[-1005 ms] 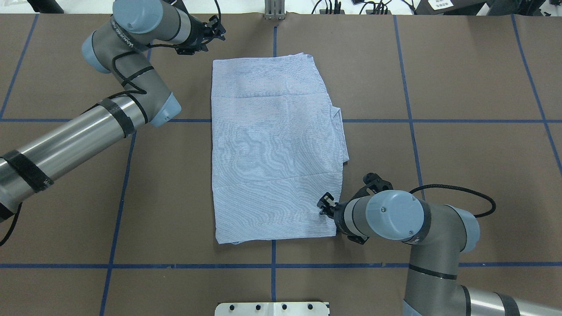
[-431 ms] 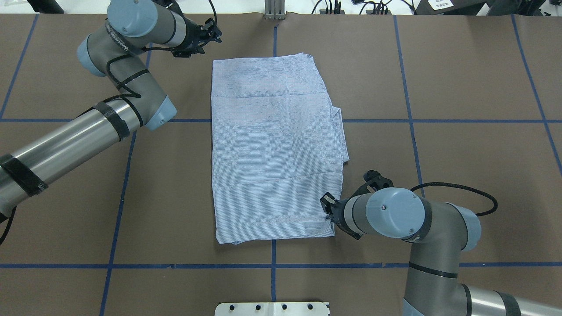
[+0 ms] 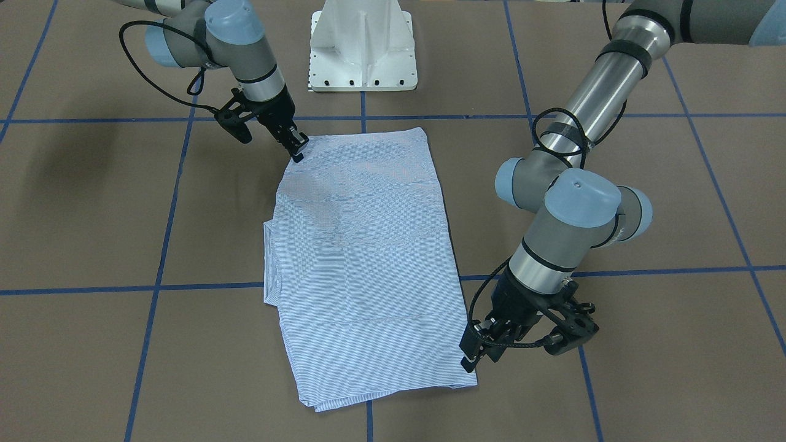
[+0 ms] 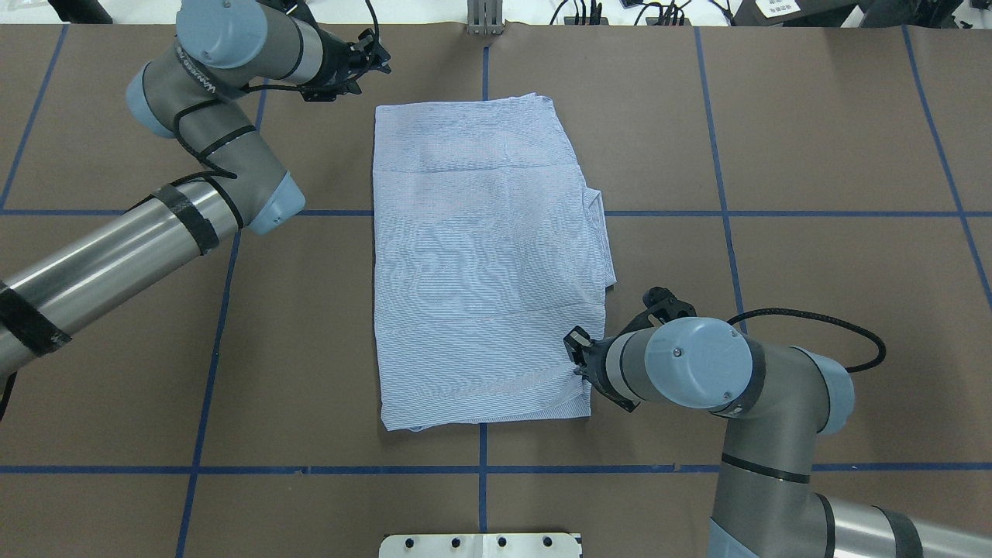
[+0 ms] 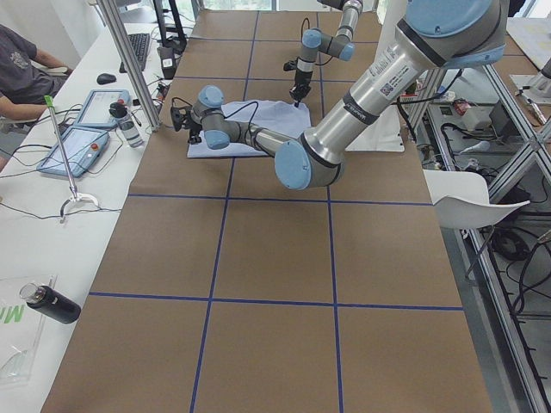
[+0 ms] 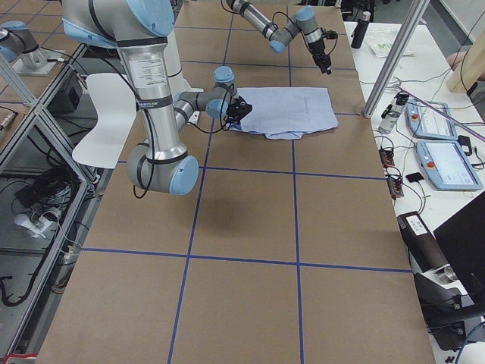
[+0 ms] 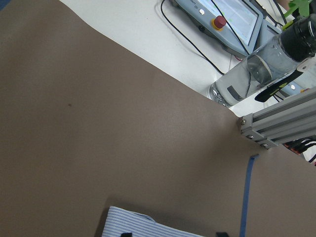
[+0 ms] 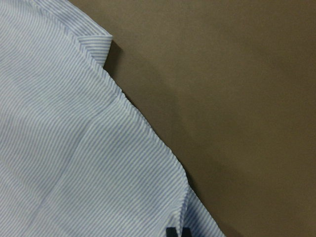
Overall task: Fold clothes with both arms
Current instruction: 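Move the right gripper to the bundle's near corner while the left arm lowers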
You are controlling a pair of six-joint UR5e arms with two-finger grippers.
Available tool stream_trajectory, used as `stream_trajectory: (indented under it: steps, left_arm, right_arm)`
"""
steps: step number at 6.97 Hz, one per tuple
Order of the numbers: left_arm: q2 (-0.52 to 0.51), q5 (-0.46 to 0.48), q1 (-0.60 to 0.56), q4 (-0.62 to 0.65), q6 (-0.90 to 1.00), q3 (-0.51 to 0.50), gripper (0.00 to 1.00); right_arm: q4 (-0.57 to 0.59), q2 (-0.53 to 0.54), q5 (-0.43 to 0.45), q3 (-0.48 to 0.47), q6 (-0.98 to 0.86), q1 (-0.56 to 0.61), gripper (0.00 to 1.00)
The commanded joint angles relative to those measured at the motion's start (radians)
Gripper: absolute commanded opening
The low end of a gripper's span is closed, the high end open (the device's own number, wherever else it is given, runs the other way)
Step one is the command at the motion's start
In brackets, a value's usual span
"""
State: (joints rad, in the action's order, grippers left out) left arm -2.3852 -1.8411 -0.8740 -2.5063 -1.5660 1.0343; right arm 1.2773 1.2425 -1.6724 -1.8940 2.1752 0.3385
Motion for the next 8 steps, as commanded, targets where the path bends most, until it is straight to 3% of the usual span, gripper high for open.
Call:
stream_trajectory:
  steps: [1, 2, 3, 4, 5, 8]
  left_arm:
    - [0.081, -0.06, 0.007, 0.048, -0.06, 0.149, 0.65]
    - [0.151, -0.07, 0.023, 0.066, -0.169, 0.259, 0.65]
    - [0.305, -0.057, 0.103, 0.084, -0.249, 0.467, 0.67]
    - [0.389, -0.034, 0.166, 0.178, -0.265, 0.63, 0.69]
    - [0.4, 0.012, 0.243, 0.257, -0.331, 0.689, 0.71]
    - [0.516, 0.149, 0.438, 0.262, -0.449, 0.798, 0.72]
  right_arm:
    - [0.037, 0.0, -0.001, -0.023, 0.0, 0.0, 0.0]
    - [0.037, 0.002, -0.003, -0.025, 0.0, 0.002, 0.0]
    - [0.037, 0.002, -0.004, -0.03, -0.001, 0.002, 0.0]
    - [0.037, 0.008, -0.009, -0.042, -0.002, 0.002, 0.0]
    - [0.037, 0.009, -0.01, -0.042, -0.002, 0.002, 0.0]
    - [0.037, 0.009, -0.01, -0.04, -0.003, 0.002, 0.0]
